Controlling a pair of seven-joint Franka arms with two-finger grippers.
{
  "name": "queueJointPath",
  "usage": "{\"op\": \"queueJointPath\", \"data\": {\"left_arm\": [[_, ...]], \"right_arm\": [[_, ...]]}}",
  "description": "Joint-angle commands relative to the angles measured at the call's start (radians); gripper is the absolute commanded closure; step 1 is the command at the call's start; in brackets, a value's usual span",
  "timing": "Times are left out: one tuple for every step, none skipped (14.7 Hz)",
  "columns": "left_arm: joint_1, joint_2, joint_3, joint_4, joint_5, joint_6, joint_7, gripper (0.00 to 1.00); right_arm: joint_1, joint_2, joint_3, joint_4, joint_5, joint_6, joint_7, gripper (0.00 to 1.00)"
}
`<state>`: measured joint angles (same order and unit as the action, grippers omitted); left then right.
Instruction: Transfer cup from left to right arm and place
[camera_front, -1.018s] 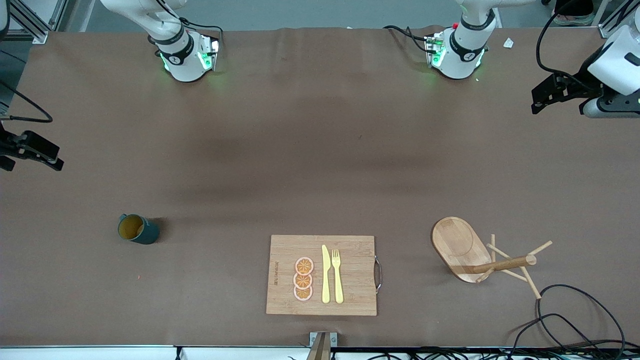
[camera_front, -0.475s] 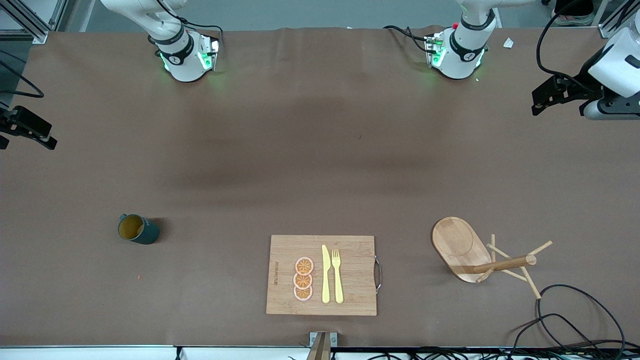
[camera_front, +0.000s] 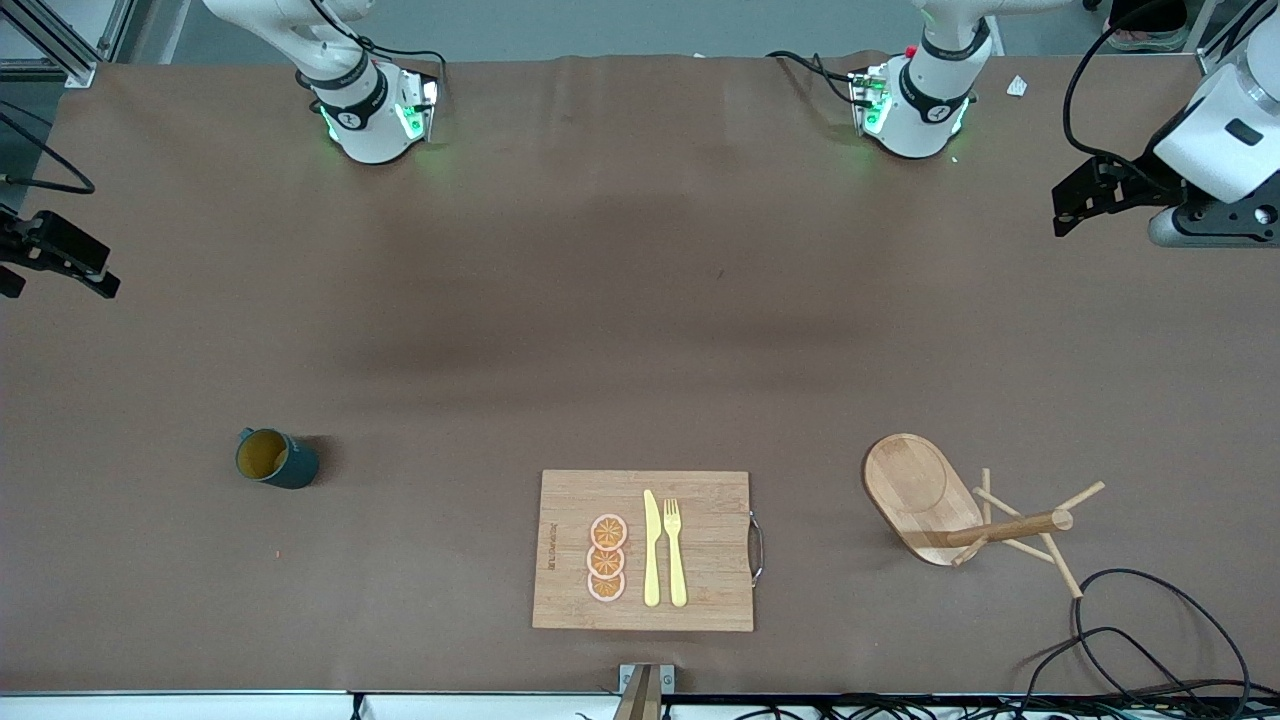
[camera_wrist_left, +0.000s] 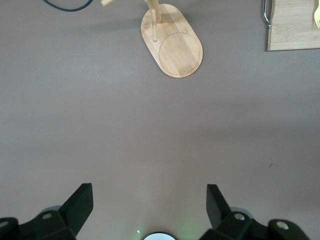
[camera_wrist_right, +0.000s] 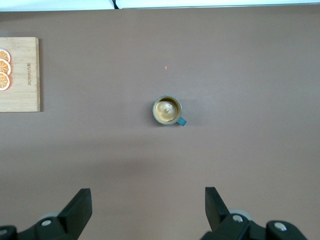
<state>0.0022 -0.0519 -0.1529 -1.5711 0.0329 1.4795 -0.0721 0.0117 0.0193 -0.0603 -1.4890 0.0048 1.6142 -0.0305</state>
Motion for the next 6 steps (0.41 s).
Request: {"op": "queueJointPath", "data": {"left_arm": [[0.005, 0.010, -0.013, 0.025, 0.019, -0.008, 0.012, 0.00], [0.005, 0.010, -0.013, 0.025, 0.010, -0.008, 0.017, 0.00], [0.005, 0.010, -0.013, 0.025, 0.007, -0.008, 0.018, 0.00], [0.007, 0.010, -0.013, 0.025, 0.007, -0.008, 0.020, 0.00], [0.006, 0.010, -0.013, 0.025, 0.010, -0.008, 0.018, 0.00], [0.005, 0.010, -0.011, 0.025, 0.013, -0.008, 0.018, 0.00]], "right_arm": [[-0.024, -0.033, 0.022, -0.042, -0.022, 0.024, 0.012, 0.00], [-0.026, -0.033, 0.022, -0.042, -0.025, 0.027, 0.011, 0.00], [-0.027, -0.033, 0.022, -0.042, -0.028, 0.036, 0.012, 0.00], [-0.027, -0.033, 0.022, -0.042, -0.028, 0.039, 0.011, 0.00], [-0.027, -0.033, 0.022, -0.043, -0.028, 0.039, 0.012, 0.00], [-0.027, -0.033, 0.020, -0.045, -0.028, 0.039, 0.011, 0.00]]}}
